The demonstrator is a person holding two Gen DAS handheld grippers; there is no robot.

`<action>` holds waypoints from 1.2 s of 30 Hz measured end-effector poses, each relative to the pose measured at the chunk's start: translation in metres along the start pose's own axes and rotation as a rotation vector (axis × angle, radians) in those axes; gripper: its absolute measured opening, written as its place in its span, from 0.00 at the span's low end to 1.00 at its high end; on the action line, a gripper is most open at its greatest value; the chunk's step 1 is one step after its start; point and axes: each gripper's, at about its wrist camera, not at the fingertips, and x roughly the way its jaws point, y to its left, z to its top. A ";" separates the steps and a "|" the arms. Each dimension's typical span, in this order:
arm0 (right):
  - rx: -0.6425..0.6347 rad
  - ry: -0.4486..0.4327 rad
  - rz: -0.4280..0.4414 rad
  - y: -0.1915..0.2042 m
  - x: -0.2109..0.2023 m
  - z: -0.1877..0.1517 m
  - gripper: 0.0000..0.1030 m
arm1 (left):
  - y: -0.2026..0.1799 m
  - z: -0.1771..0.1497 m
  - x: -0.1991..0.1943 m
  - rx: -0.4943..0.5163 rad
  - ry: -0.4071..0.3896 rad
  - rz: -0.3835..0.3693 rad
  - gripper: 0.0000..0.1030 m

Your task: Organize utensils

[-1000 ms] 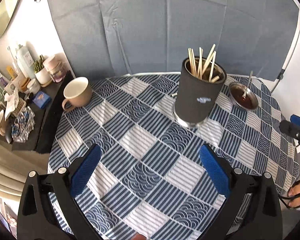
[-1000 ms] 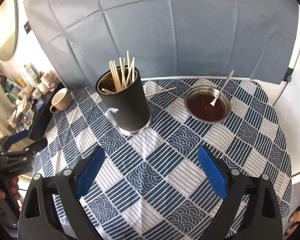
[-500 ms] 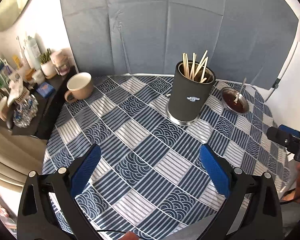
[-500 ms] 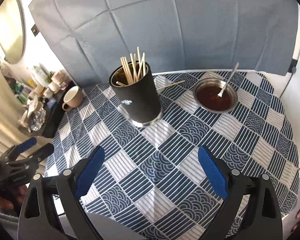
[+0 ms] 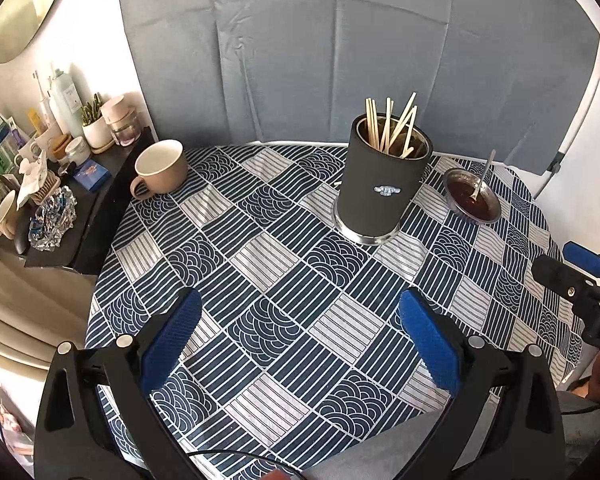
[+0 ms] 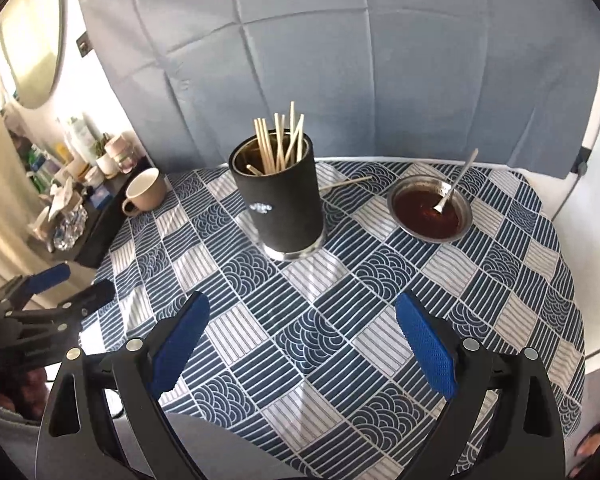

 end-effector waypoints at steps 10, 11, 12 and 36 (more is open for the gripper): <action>0.015 -0.010 0.004 0.000 -0.001 -0.001 0.87 | 0.006 -0.001 0.001 -0.028 0.009 -0.022 0.94; 0.018 -0.010 0.004 0.000 -0.001 -0.001 0.87 | 0.006 -0.002 0.001 -0.030 0.010 -0.024 0.94; 0.020 -0.008 0.003 -0.001 -0.001 -0.001 0.87 | 0.007 -0.001 0.002 -0.031 0.011 -0.024 0.94; 0.005 0.005 0.013 0.002 0.002 -0.001 0.87 | 0.005 -0.005 -0.001 -0.024 0.019 -0.019 0.94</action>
